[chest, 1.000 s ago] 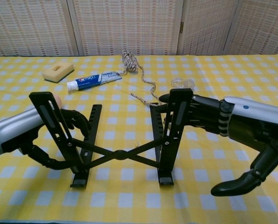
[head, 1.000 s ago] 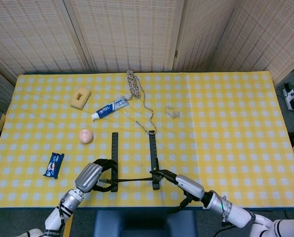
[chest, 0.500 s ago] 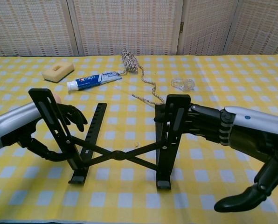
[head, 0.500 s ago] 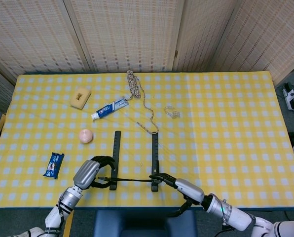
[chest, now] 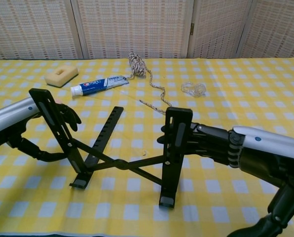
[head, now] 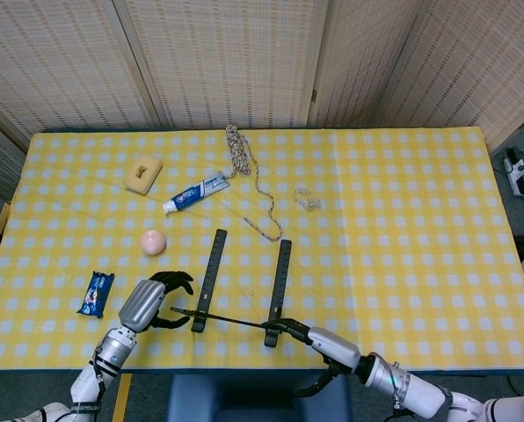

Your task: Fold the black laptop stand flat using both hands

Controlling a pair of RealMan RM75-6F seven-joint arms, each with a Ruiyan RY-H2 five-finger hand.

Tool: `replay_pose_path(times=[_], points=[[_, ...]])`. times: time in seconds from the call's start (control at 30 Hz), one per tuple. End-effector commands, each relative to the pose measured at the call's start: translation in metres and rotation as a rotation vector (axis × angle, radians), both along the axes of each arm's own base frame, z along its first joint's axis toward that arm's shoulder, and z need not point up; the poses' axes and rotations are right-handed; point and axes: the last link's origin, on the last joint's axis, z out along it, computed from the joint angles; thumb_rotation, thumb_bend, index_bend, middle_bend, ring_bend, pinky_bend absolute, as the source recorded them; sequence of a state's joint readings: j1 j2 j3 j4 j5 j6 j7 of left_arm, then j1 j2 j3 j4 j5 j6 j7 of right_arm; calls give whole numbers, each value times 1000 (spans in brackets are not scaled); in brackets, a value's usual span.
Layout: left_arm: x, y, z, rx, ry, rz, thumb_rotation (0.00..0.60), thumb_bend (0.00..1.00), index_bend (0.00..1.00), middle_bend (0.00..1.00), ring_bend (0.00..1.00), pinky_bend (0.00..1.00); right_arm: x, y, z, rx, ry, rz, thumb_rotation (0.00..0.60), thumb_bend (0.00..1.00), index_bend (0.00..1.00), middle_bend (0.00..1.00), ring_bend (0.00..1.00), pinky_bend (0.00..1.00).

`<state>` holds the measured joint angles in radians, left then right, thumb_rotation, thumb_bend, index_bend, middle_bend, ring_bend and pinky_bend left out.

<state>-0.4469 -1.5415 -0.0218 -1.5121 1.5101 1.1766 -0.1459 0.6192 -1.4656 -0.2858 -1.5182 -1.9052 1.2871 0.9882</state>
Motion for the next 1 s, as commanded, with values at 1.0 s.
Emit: replay_pose_path(times=[1.0], points=[[4,2,-3,9,4,0,600,228,483,333,285,264,-14,-17,-42,473,-274,-459,600,166,68,92,96,0]])
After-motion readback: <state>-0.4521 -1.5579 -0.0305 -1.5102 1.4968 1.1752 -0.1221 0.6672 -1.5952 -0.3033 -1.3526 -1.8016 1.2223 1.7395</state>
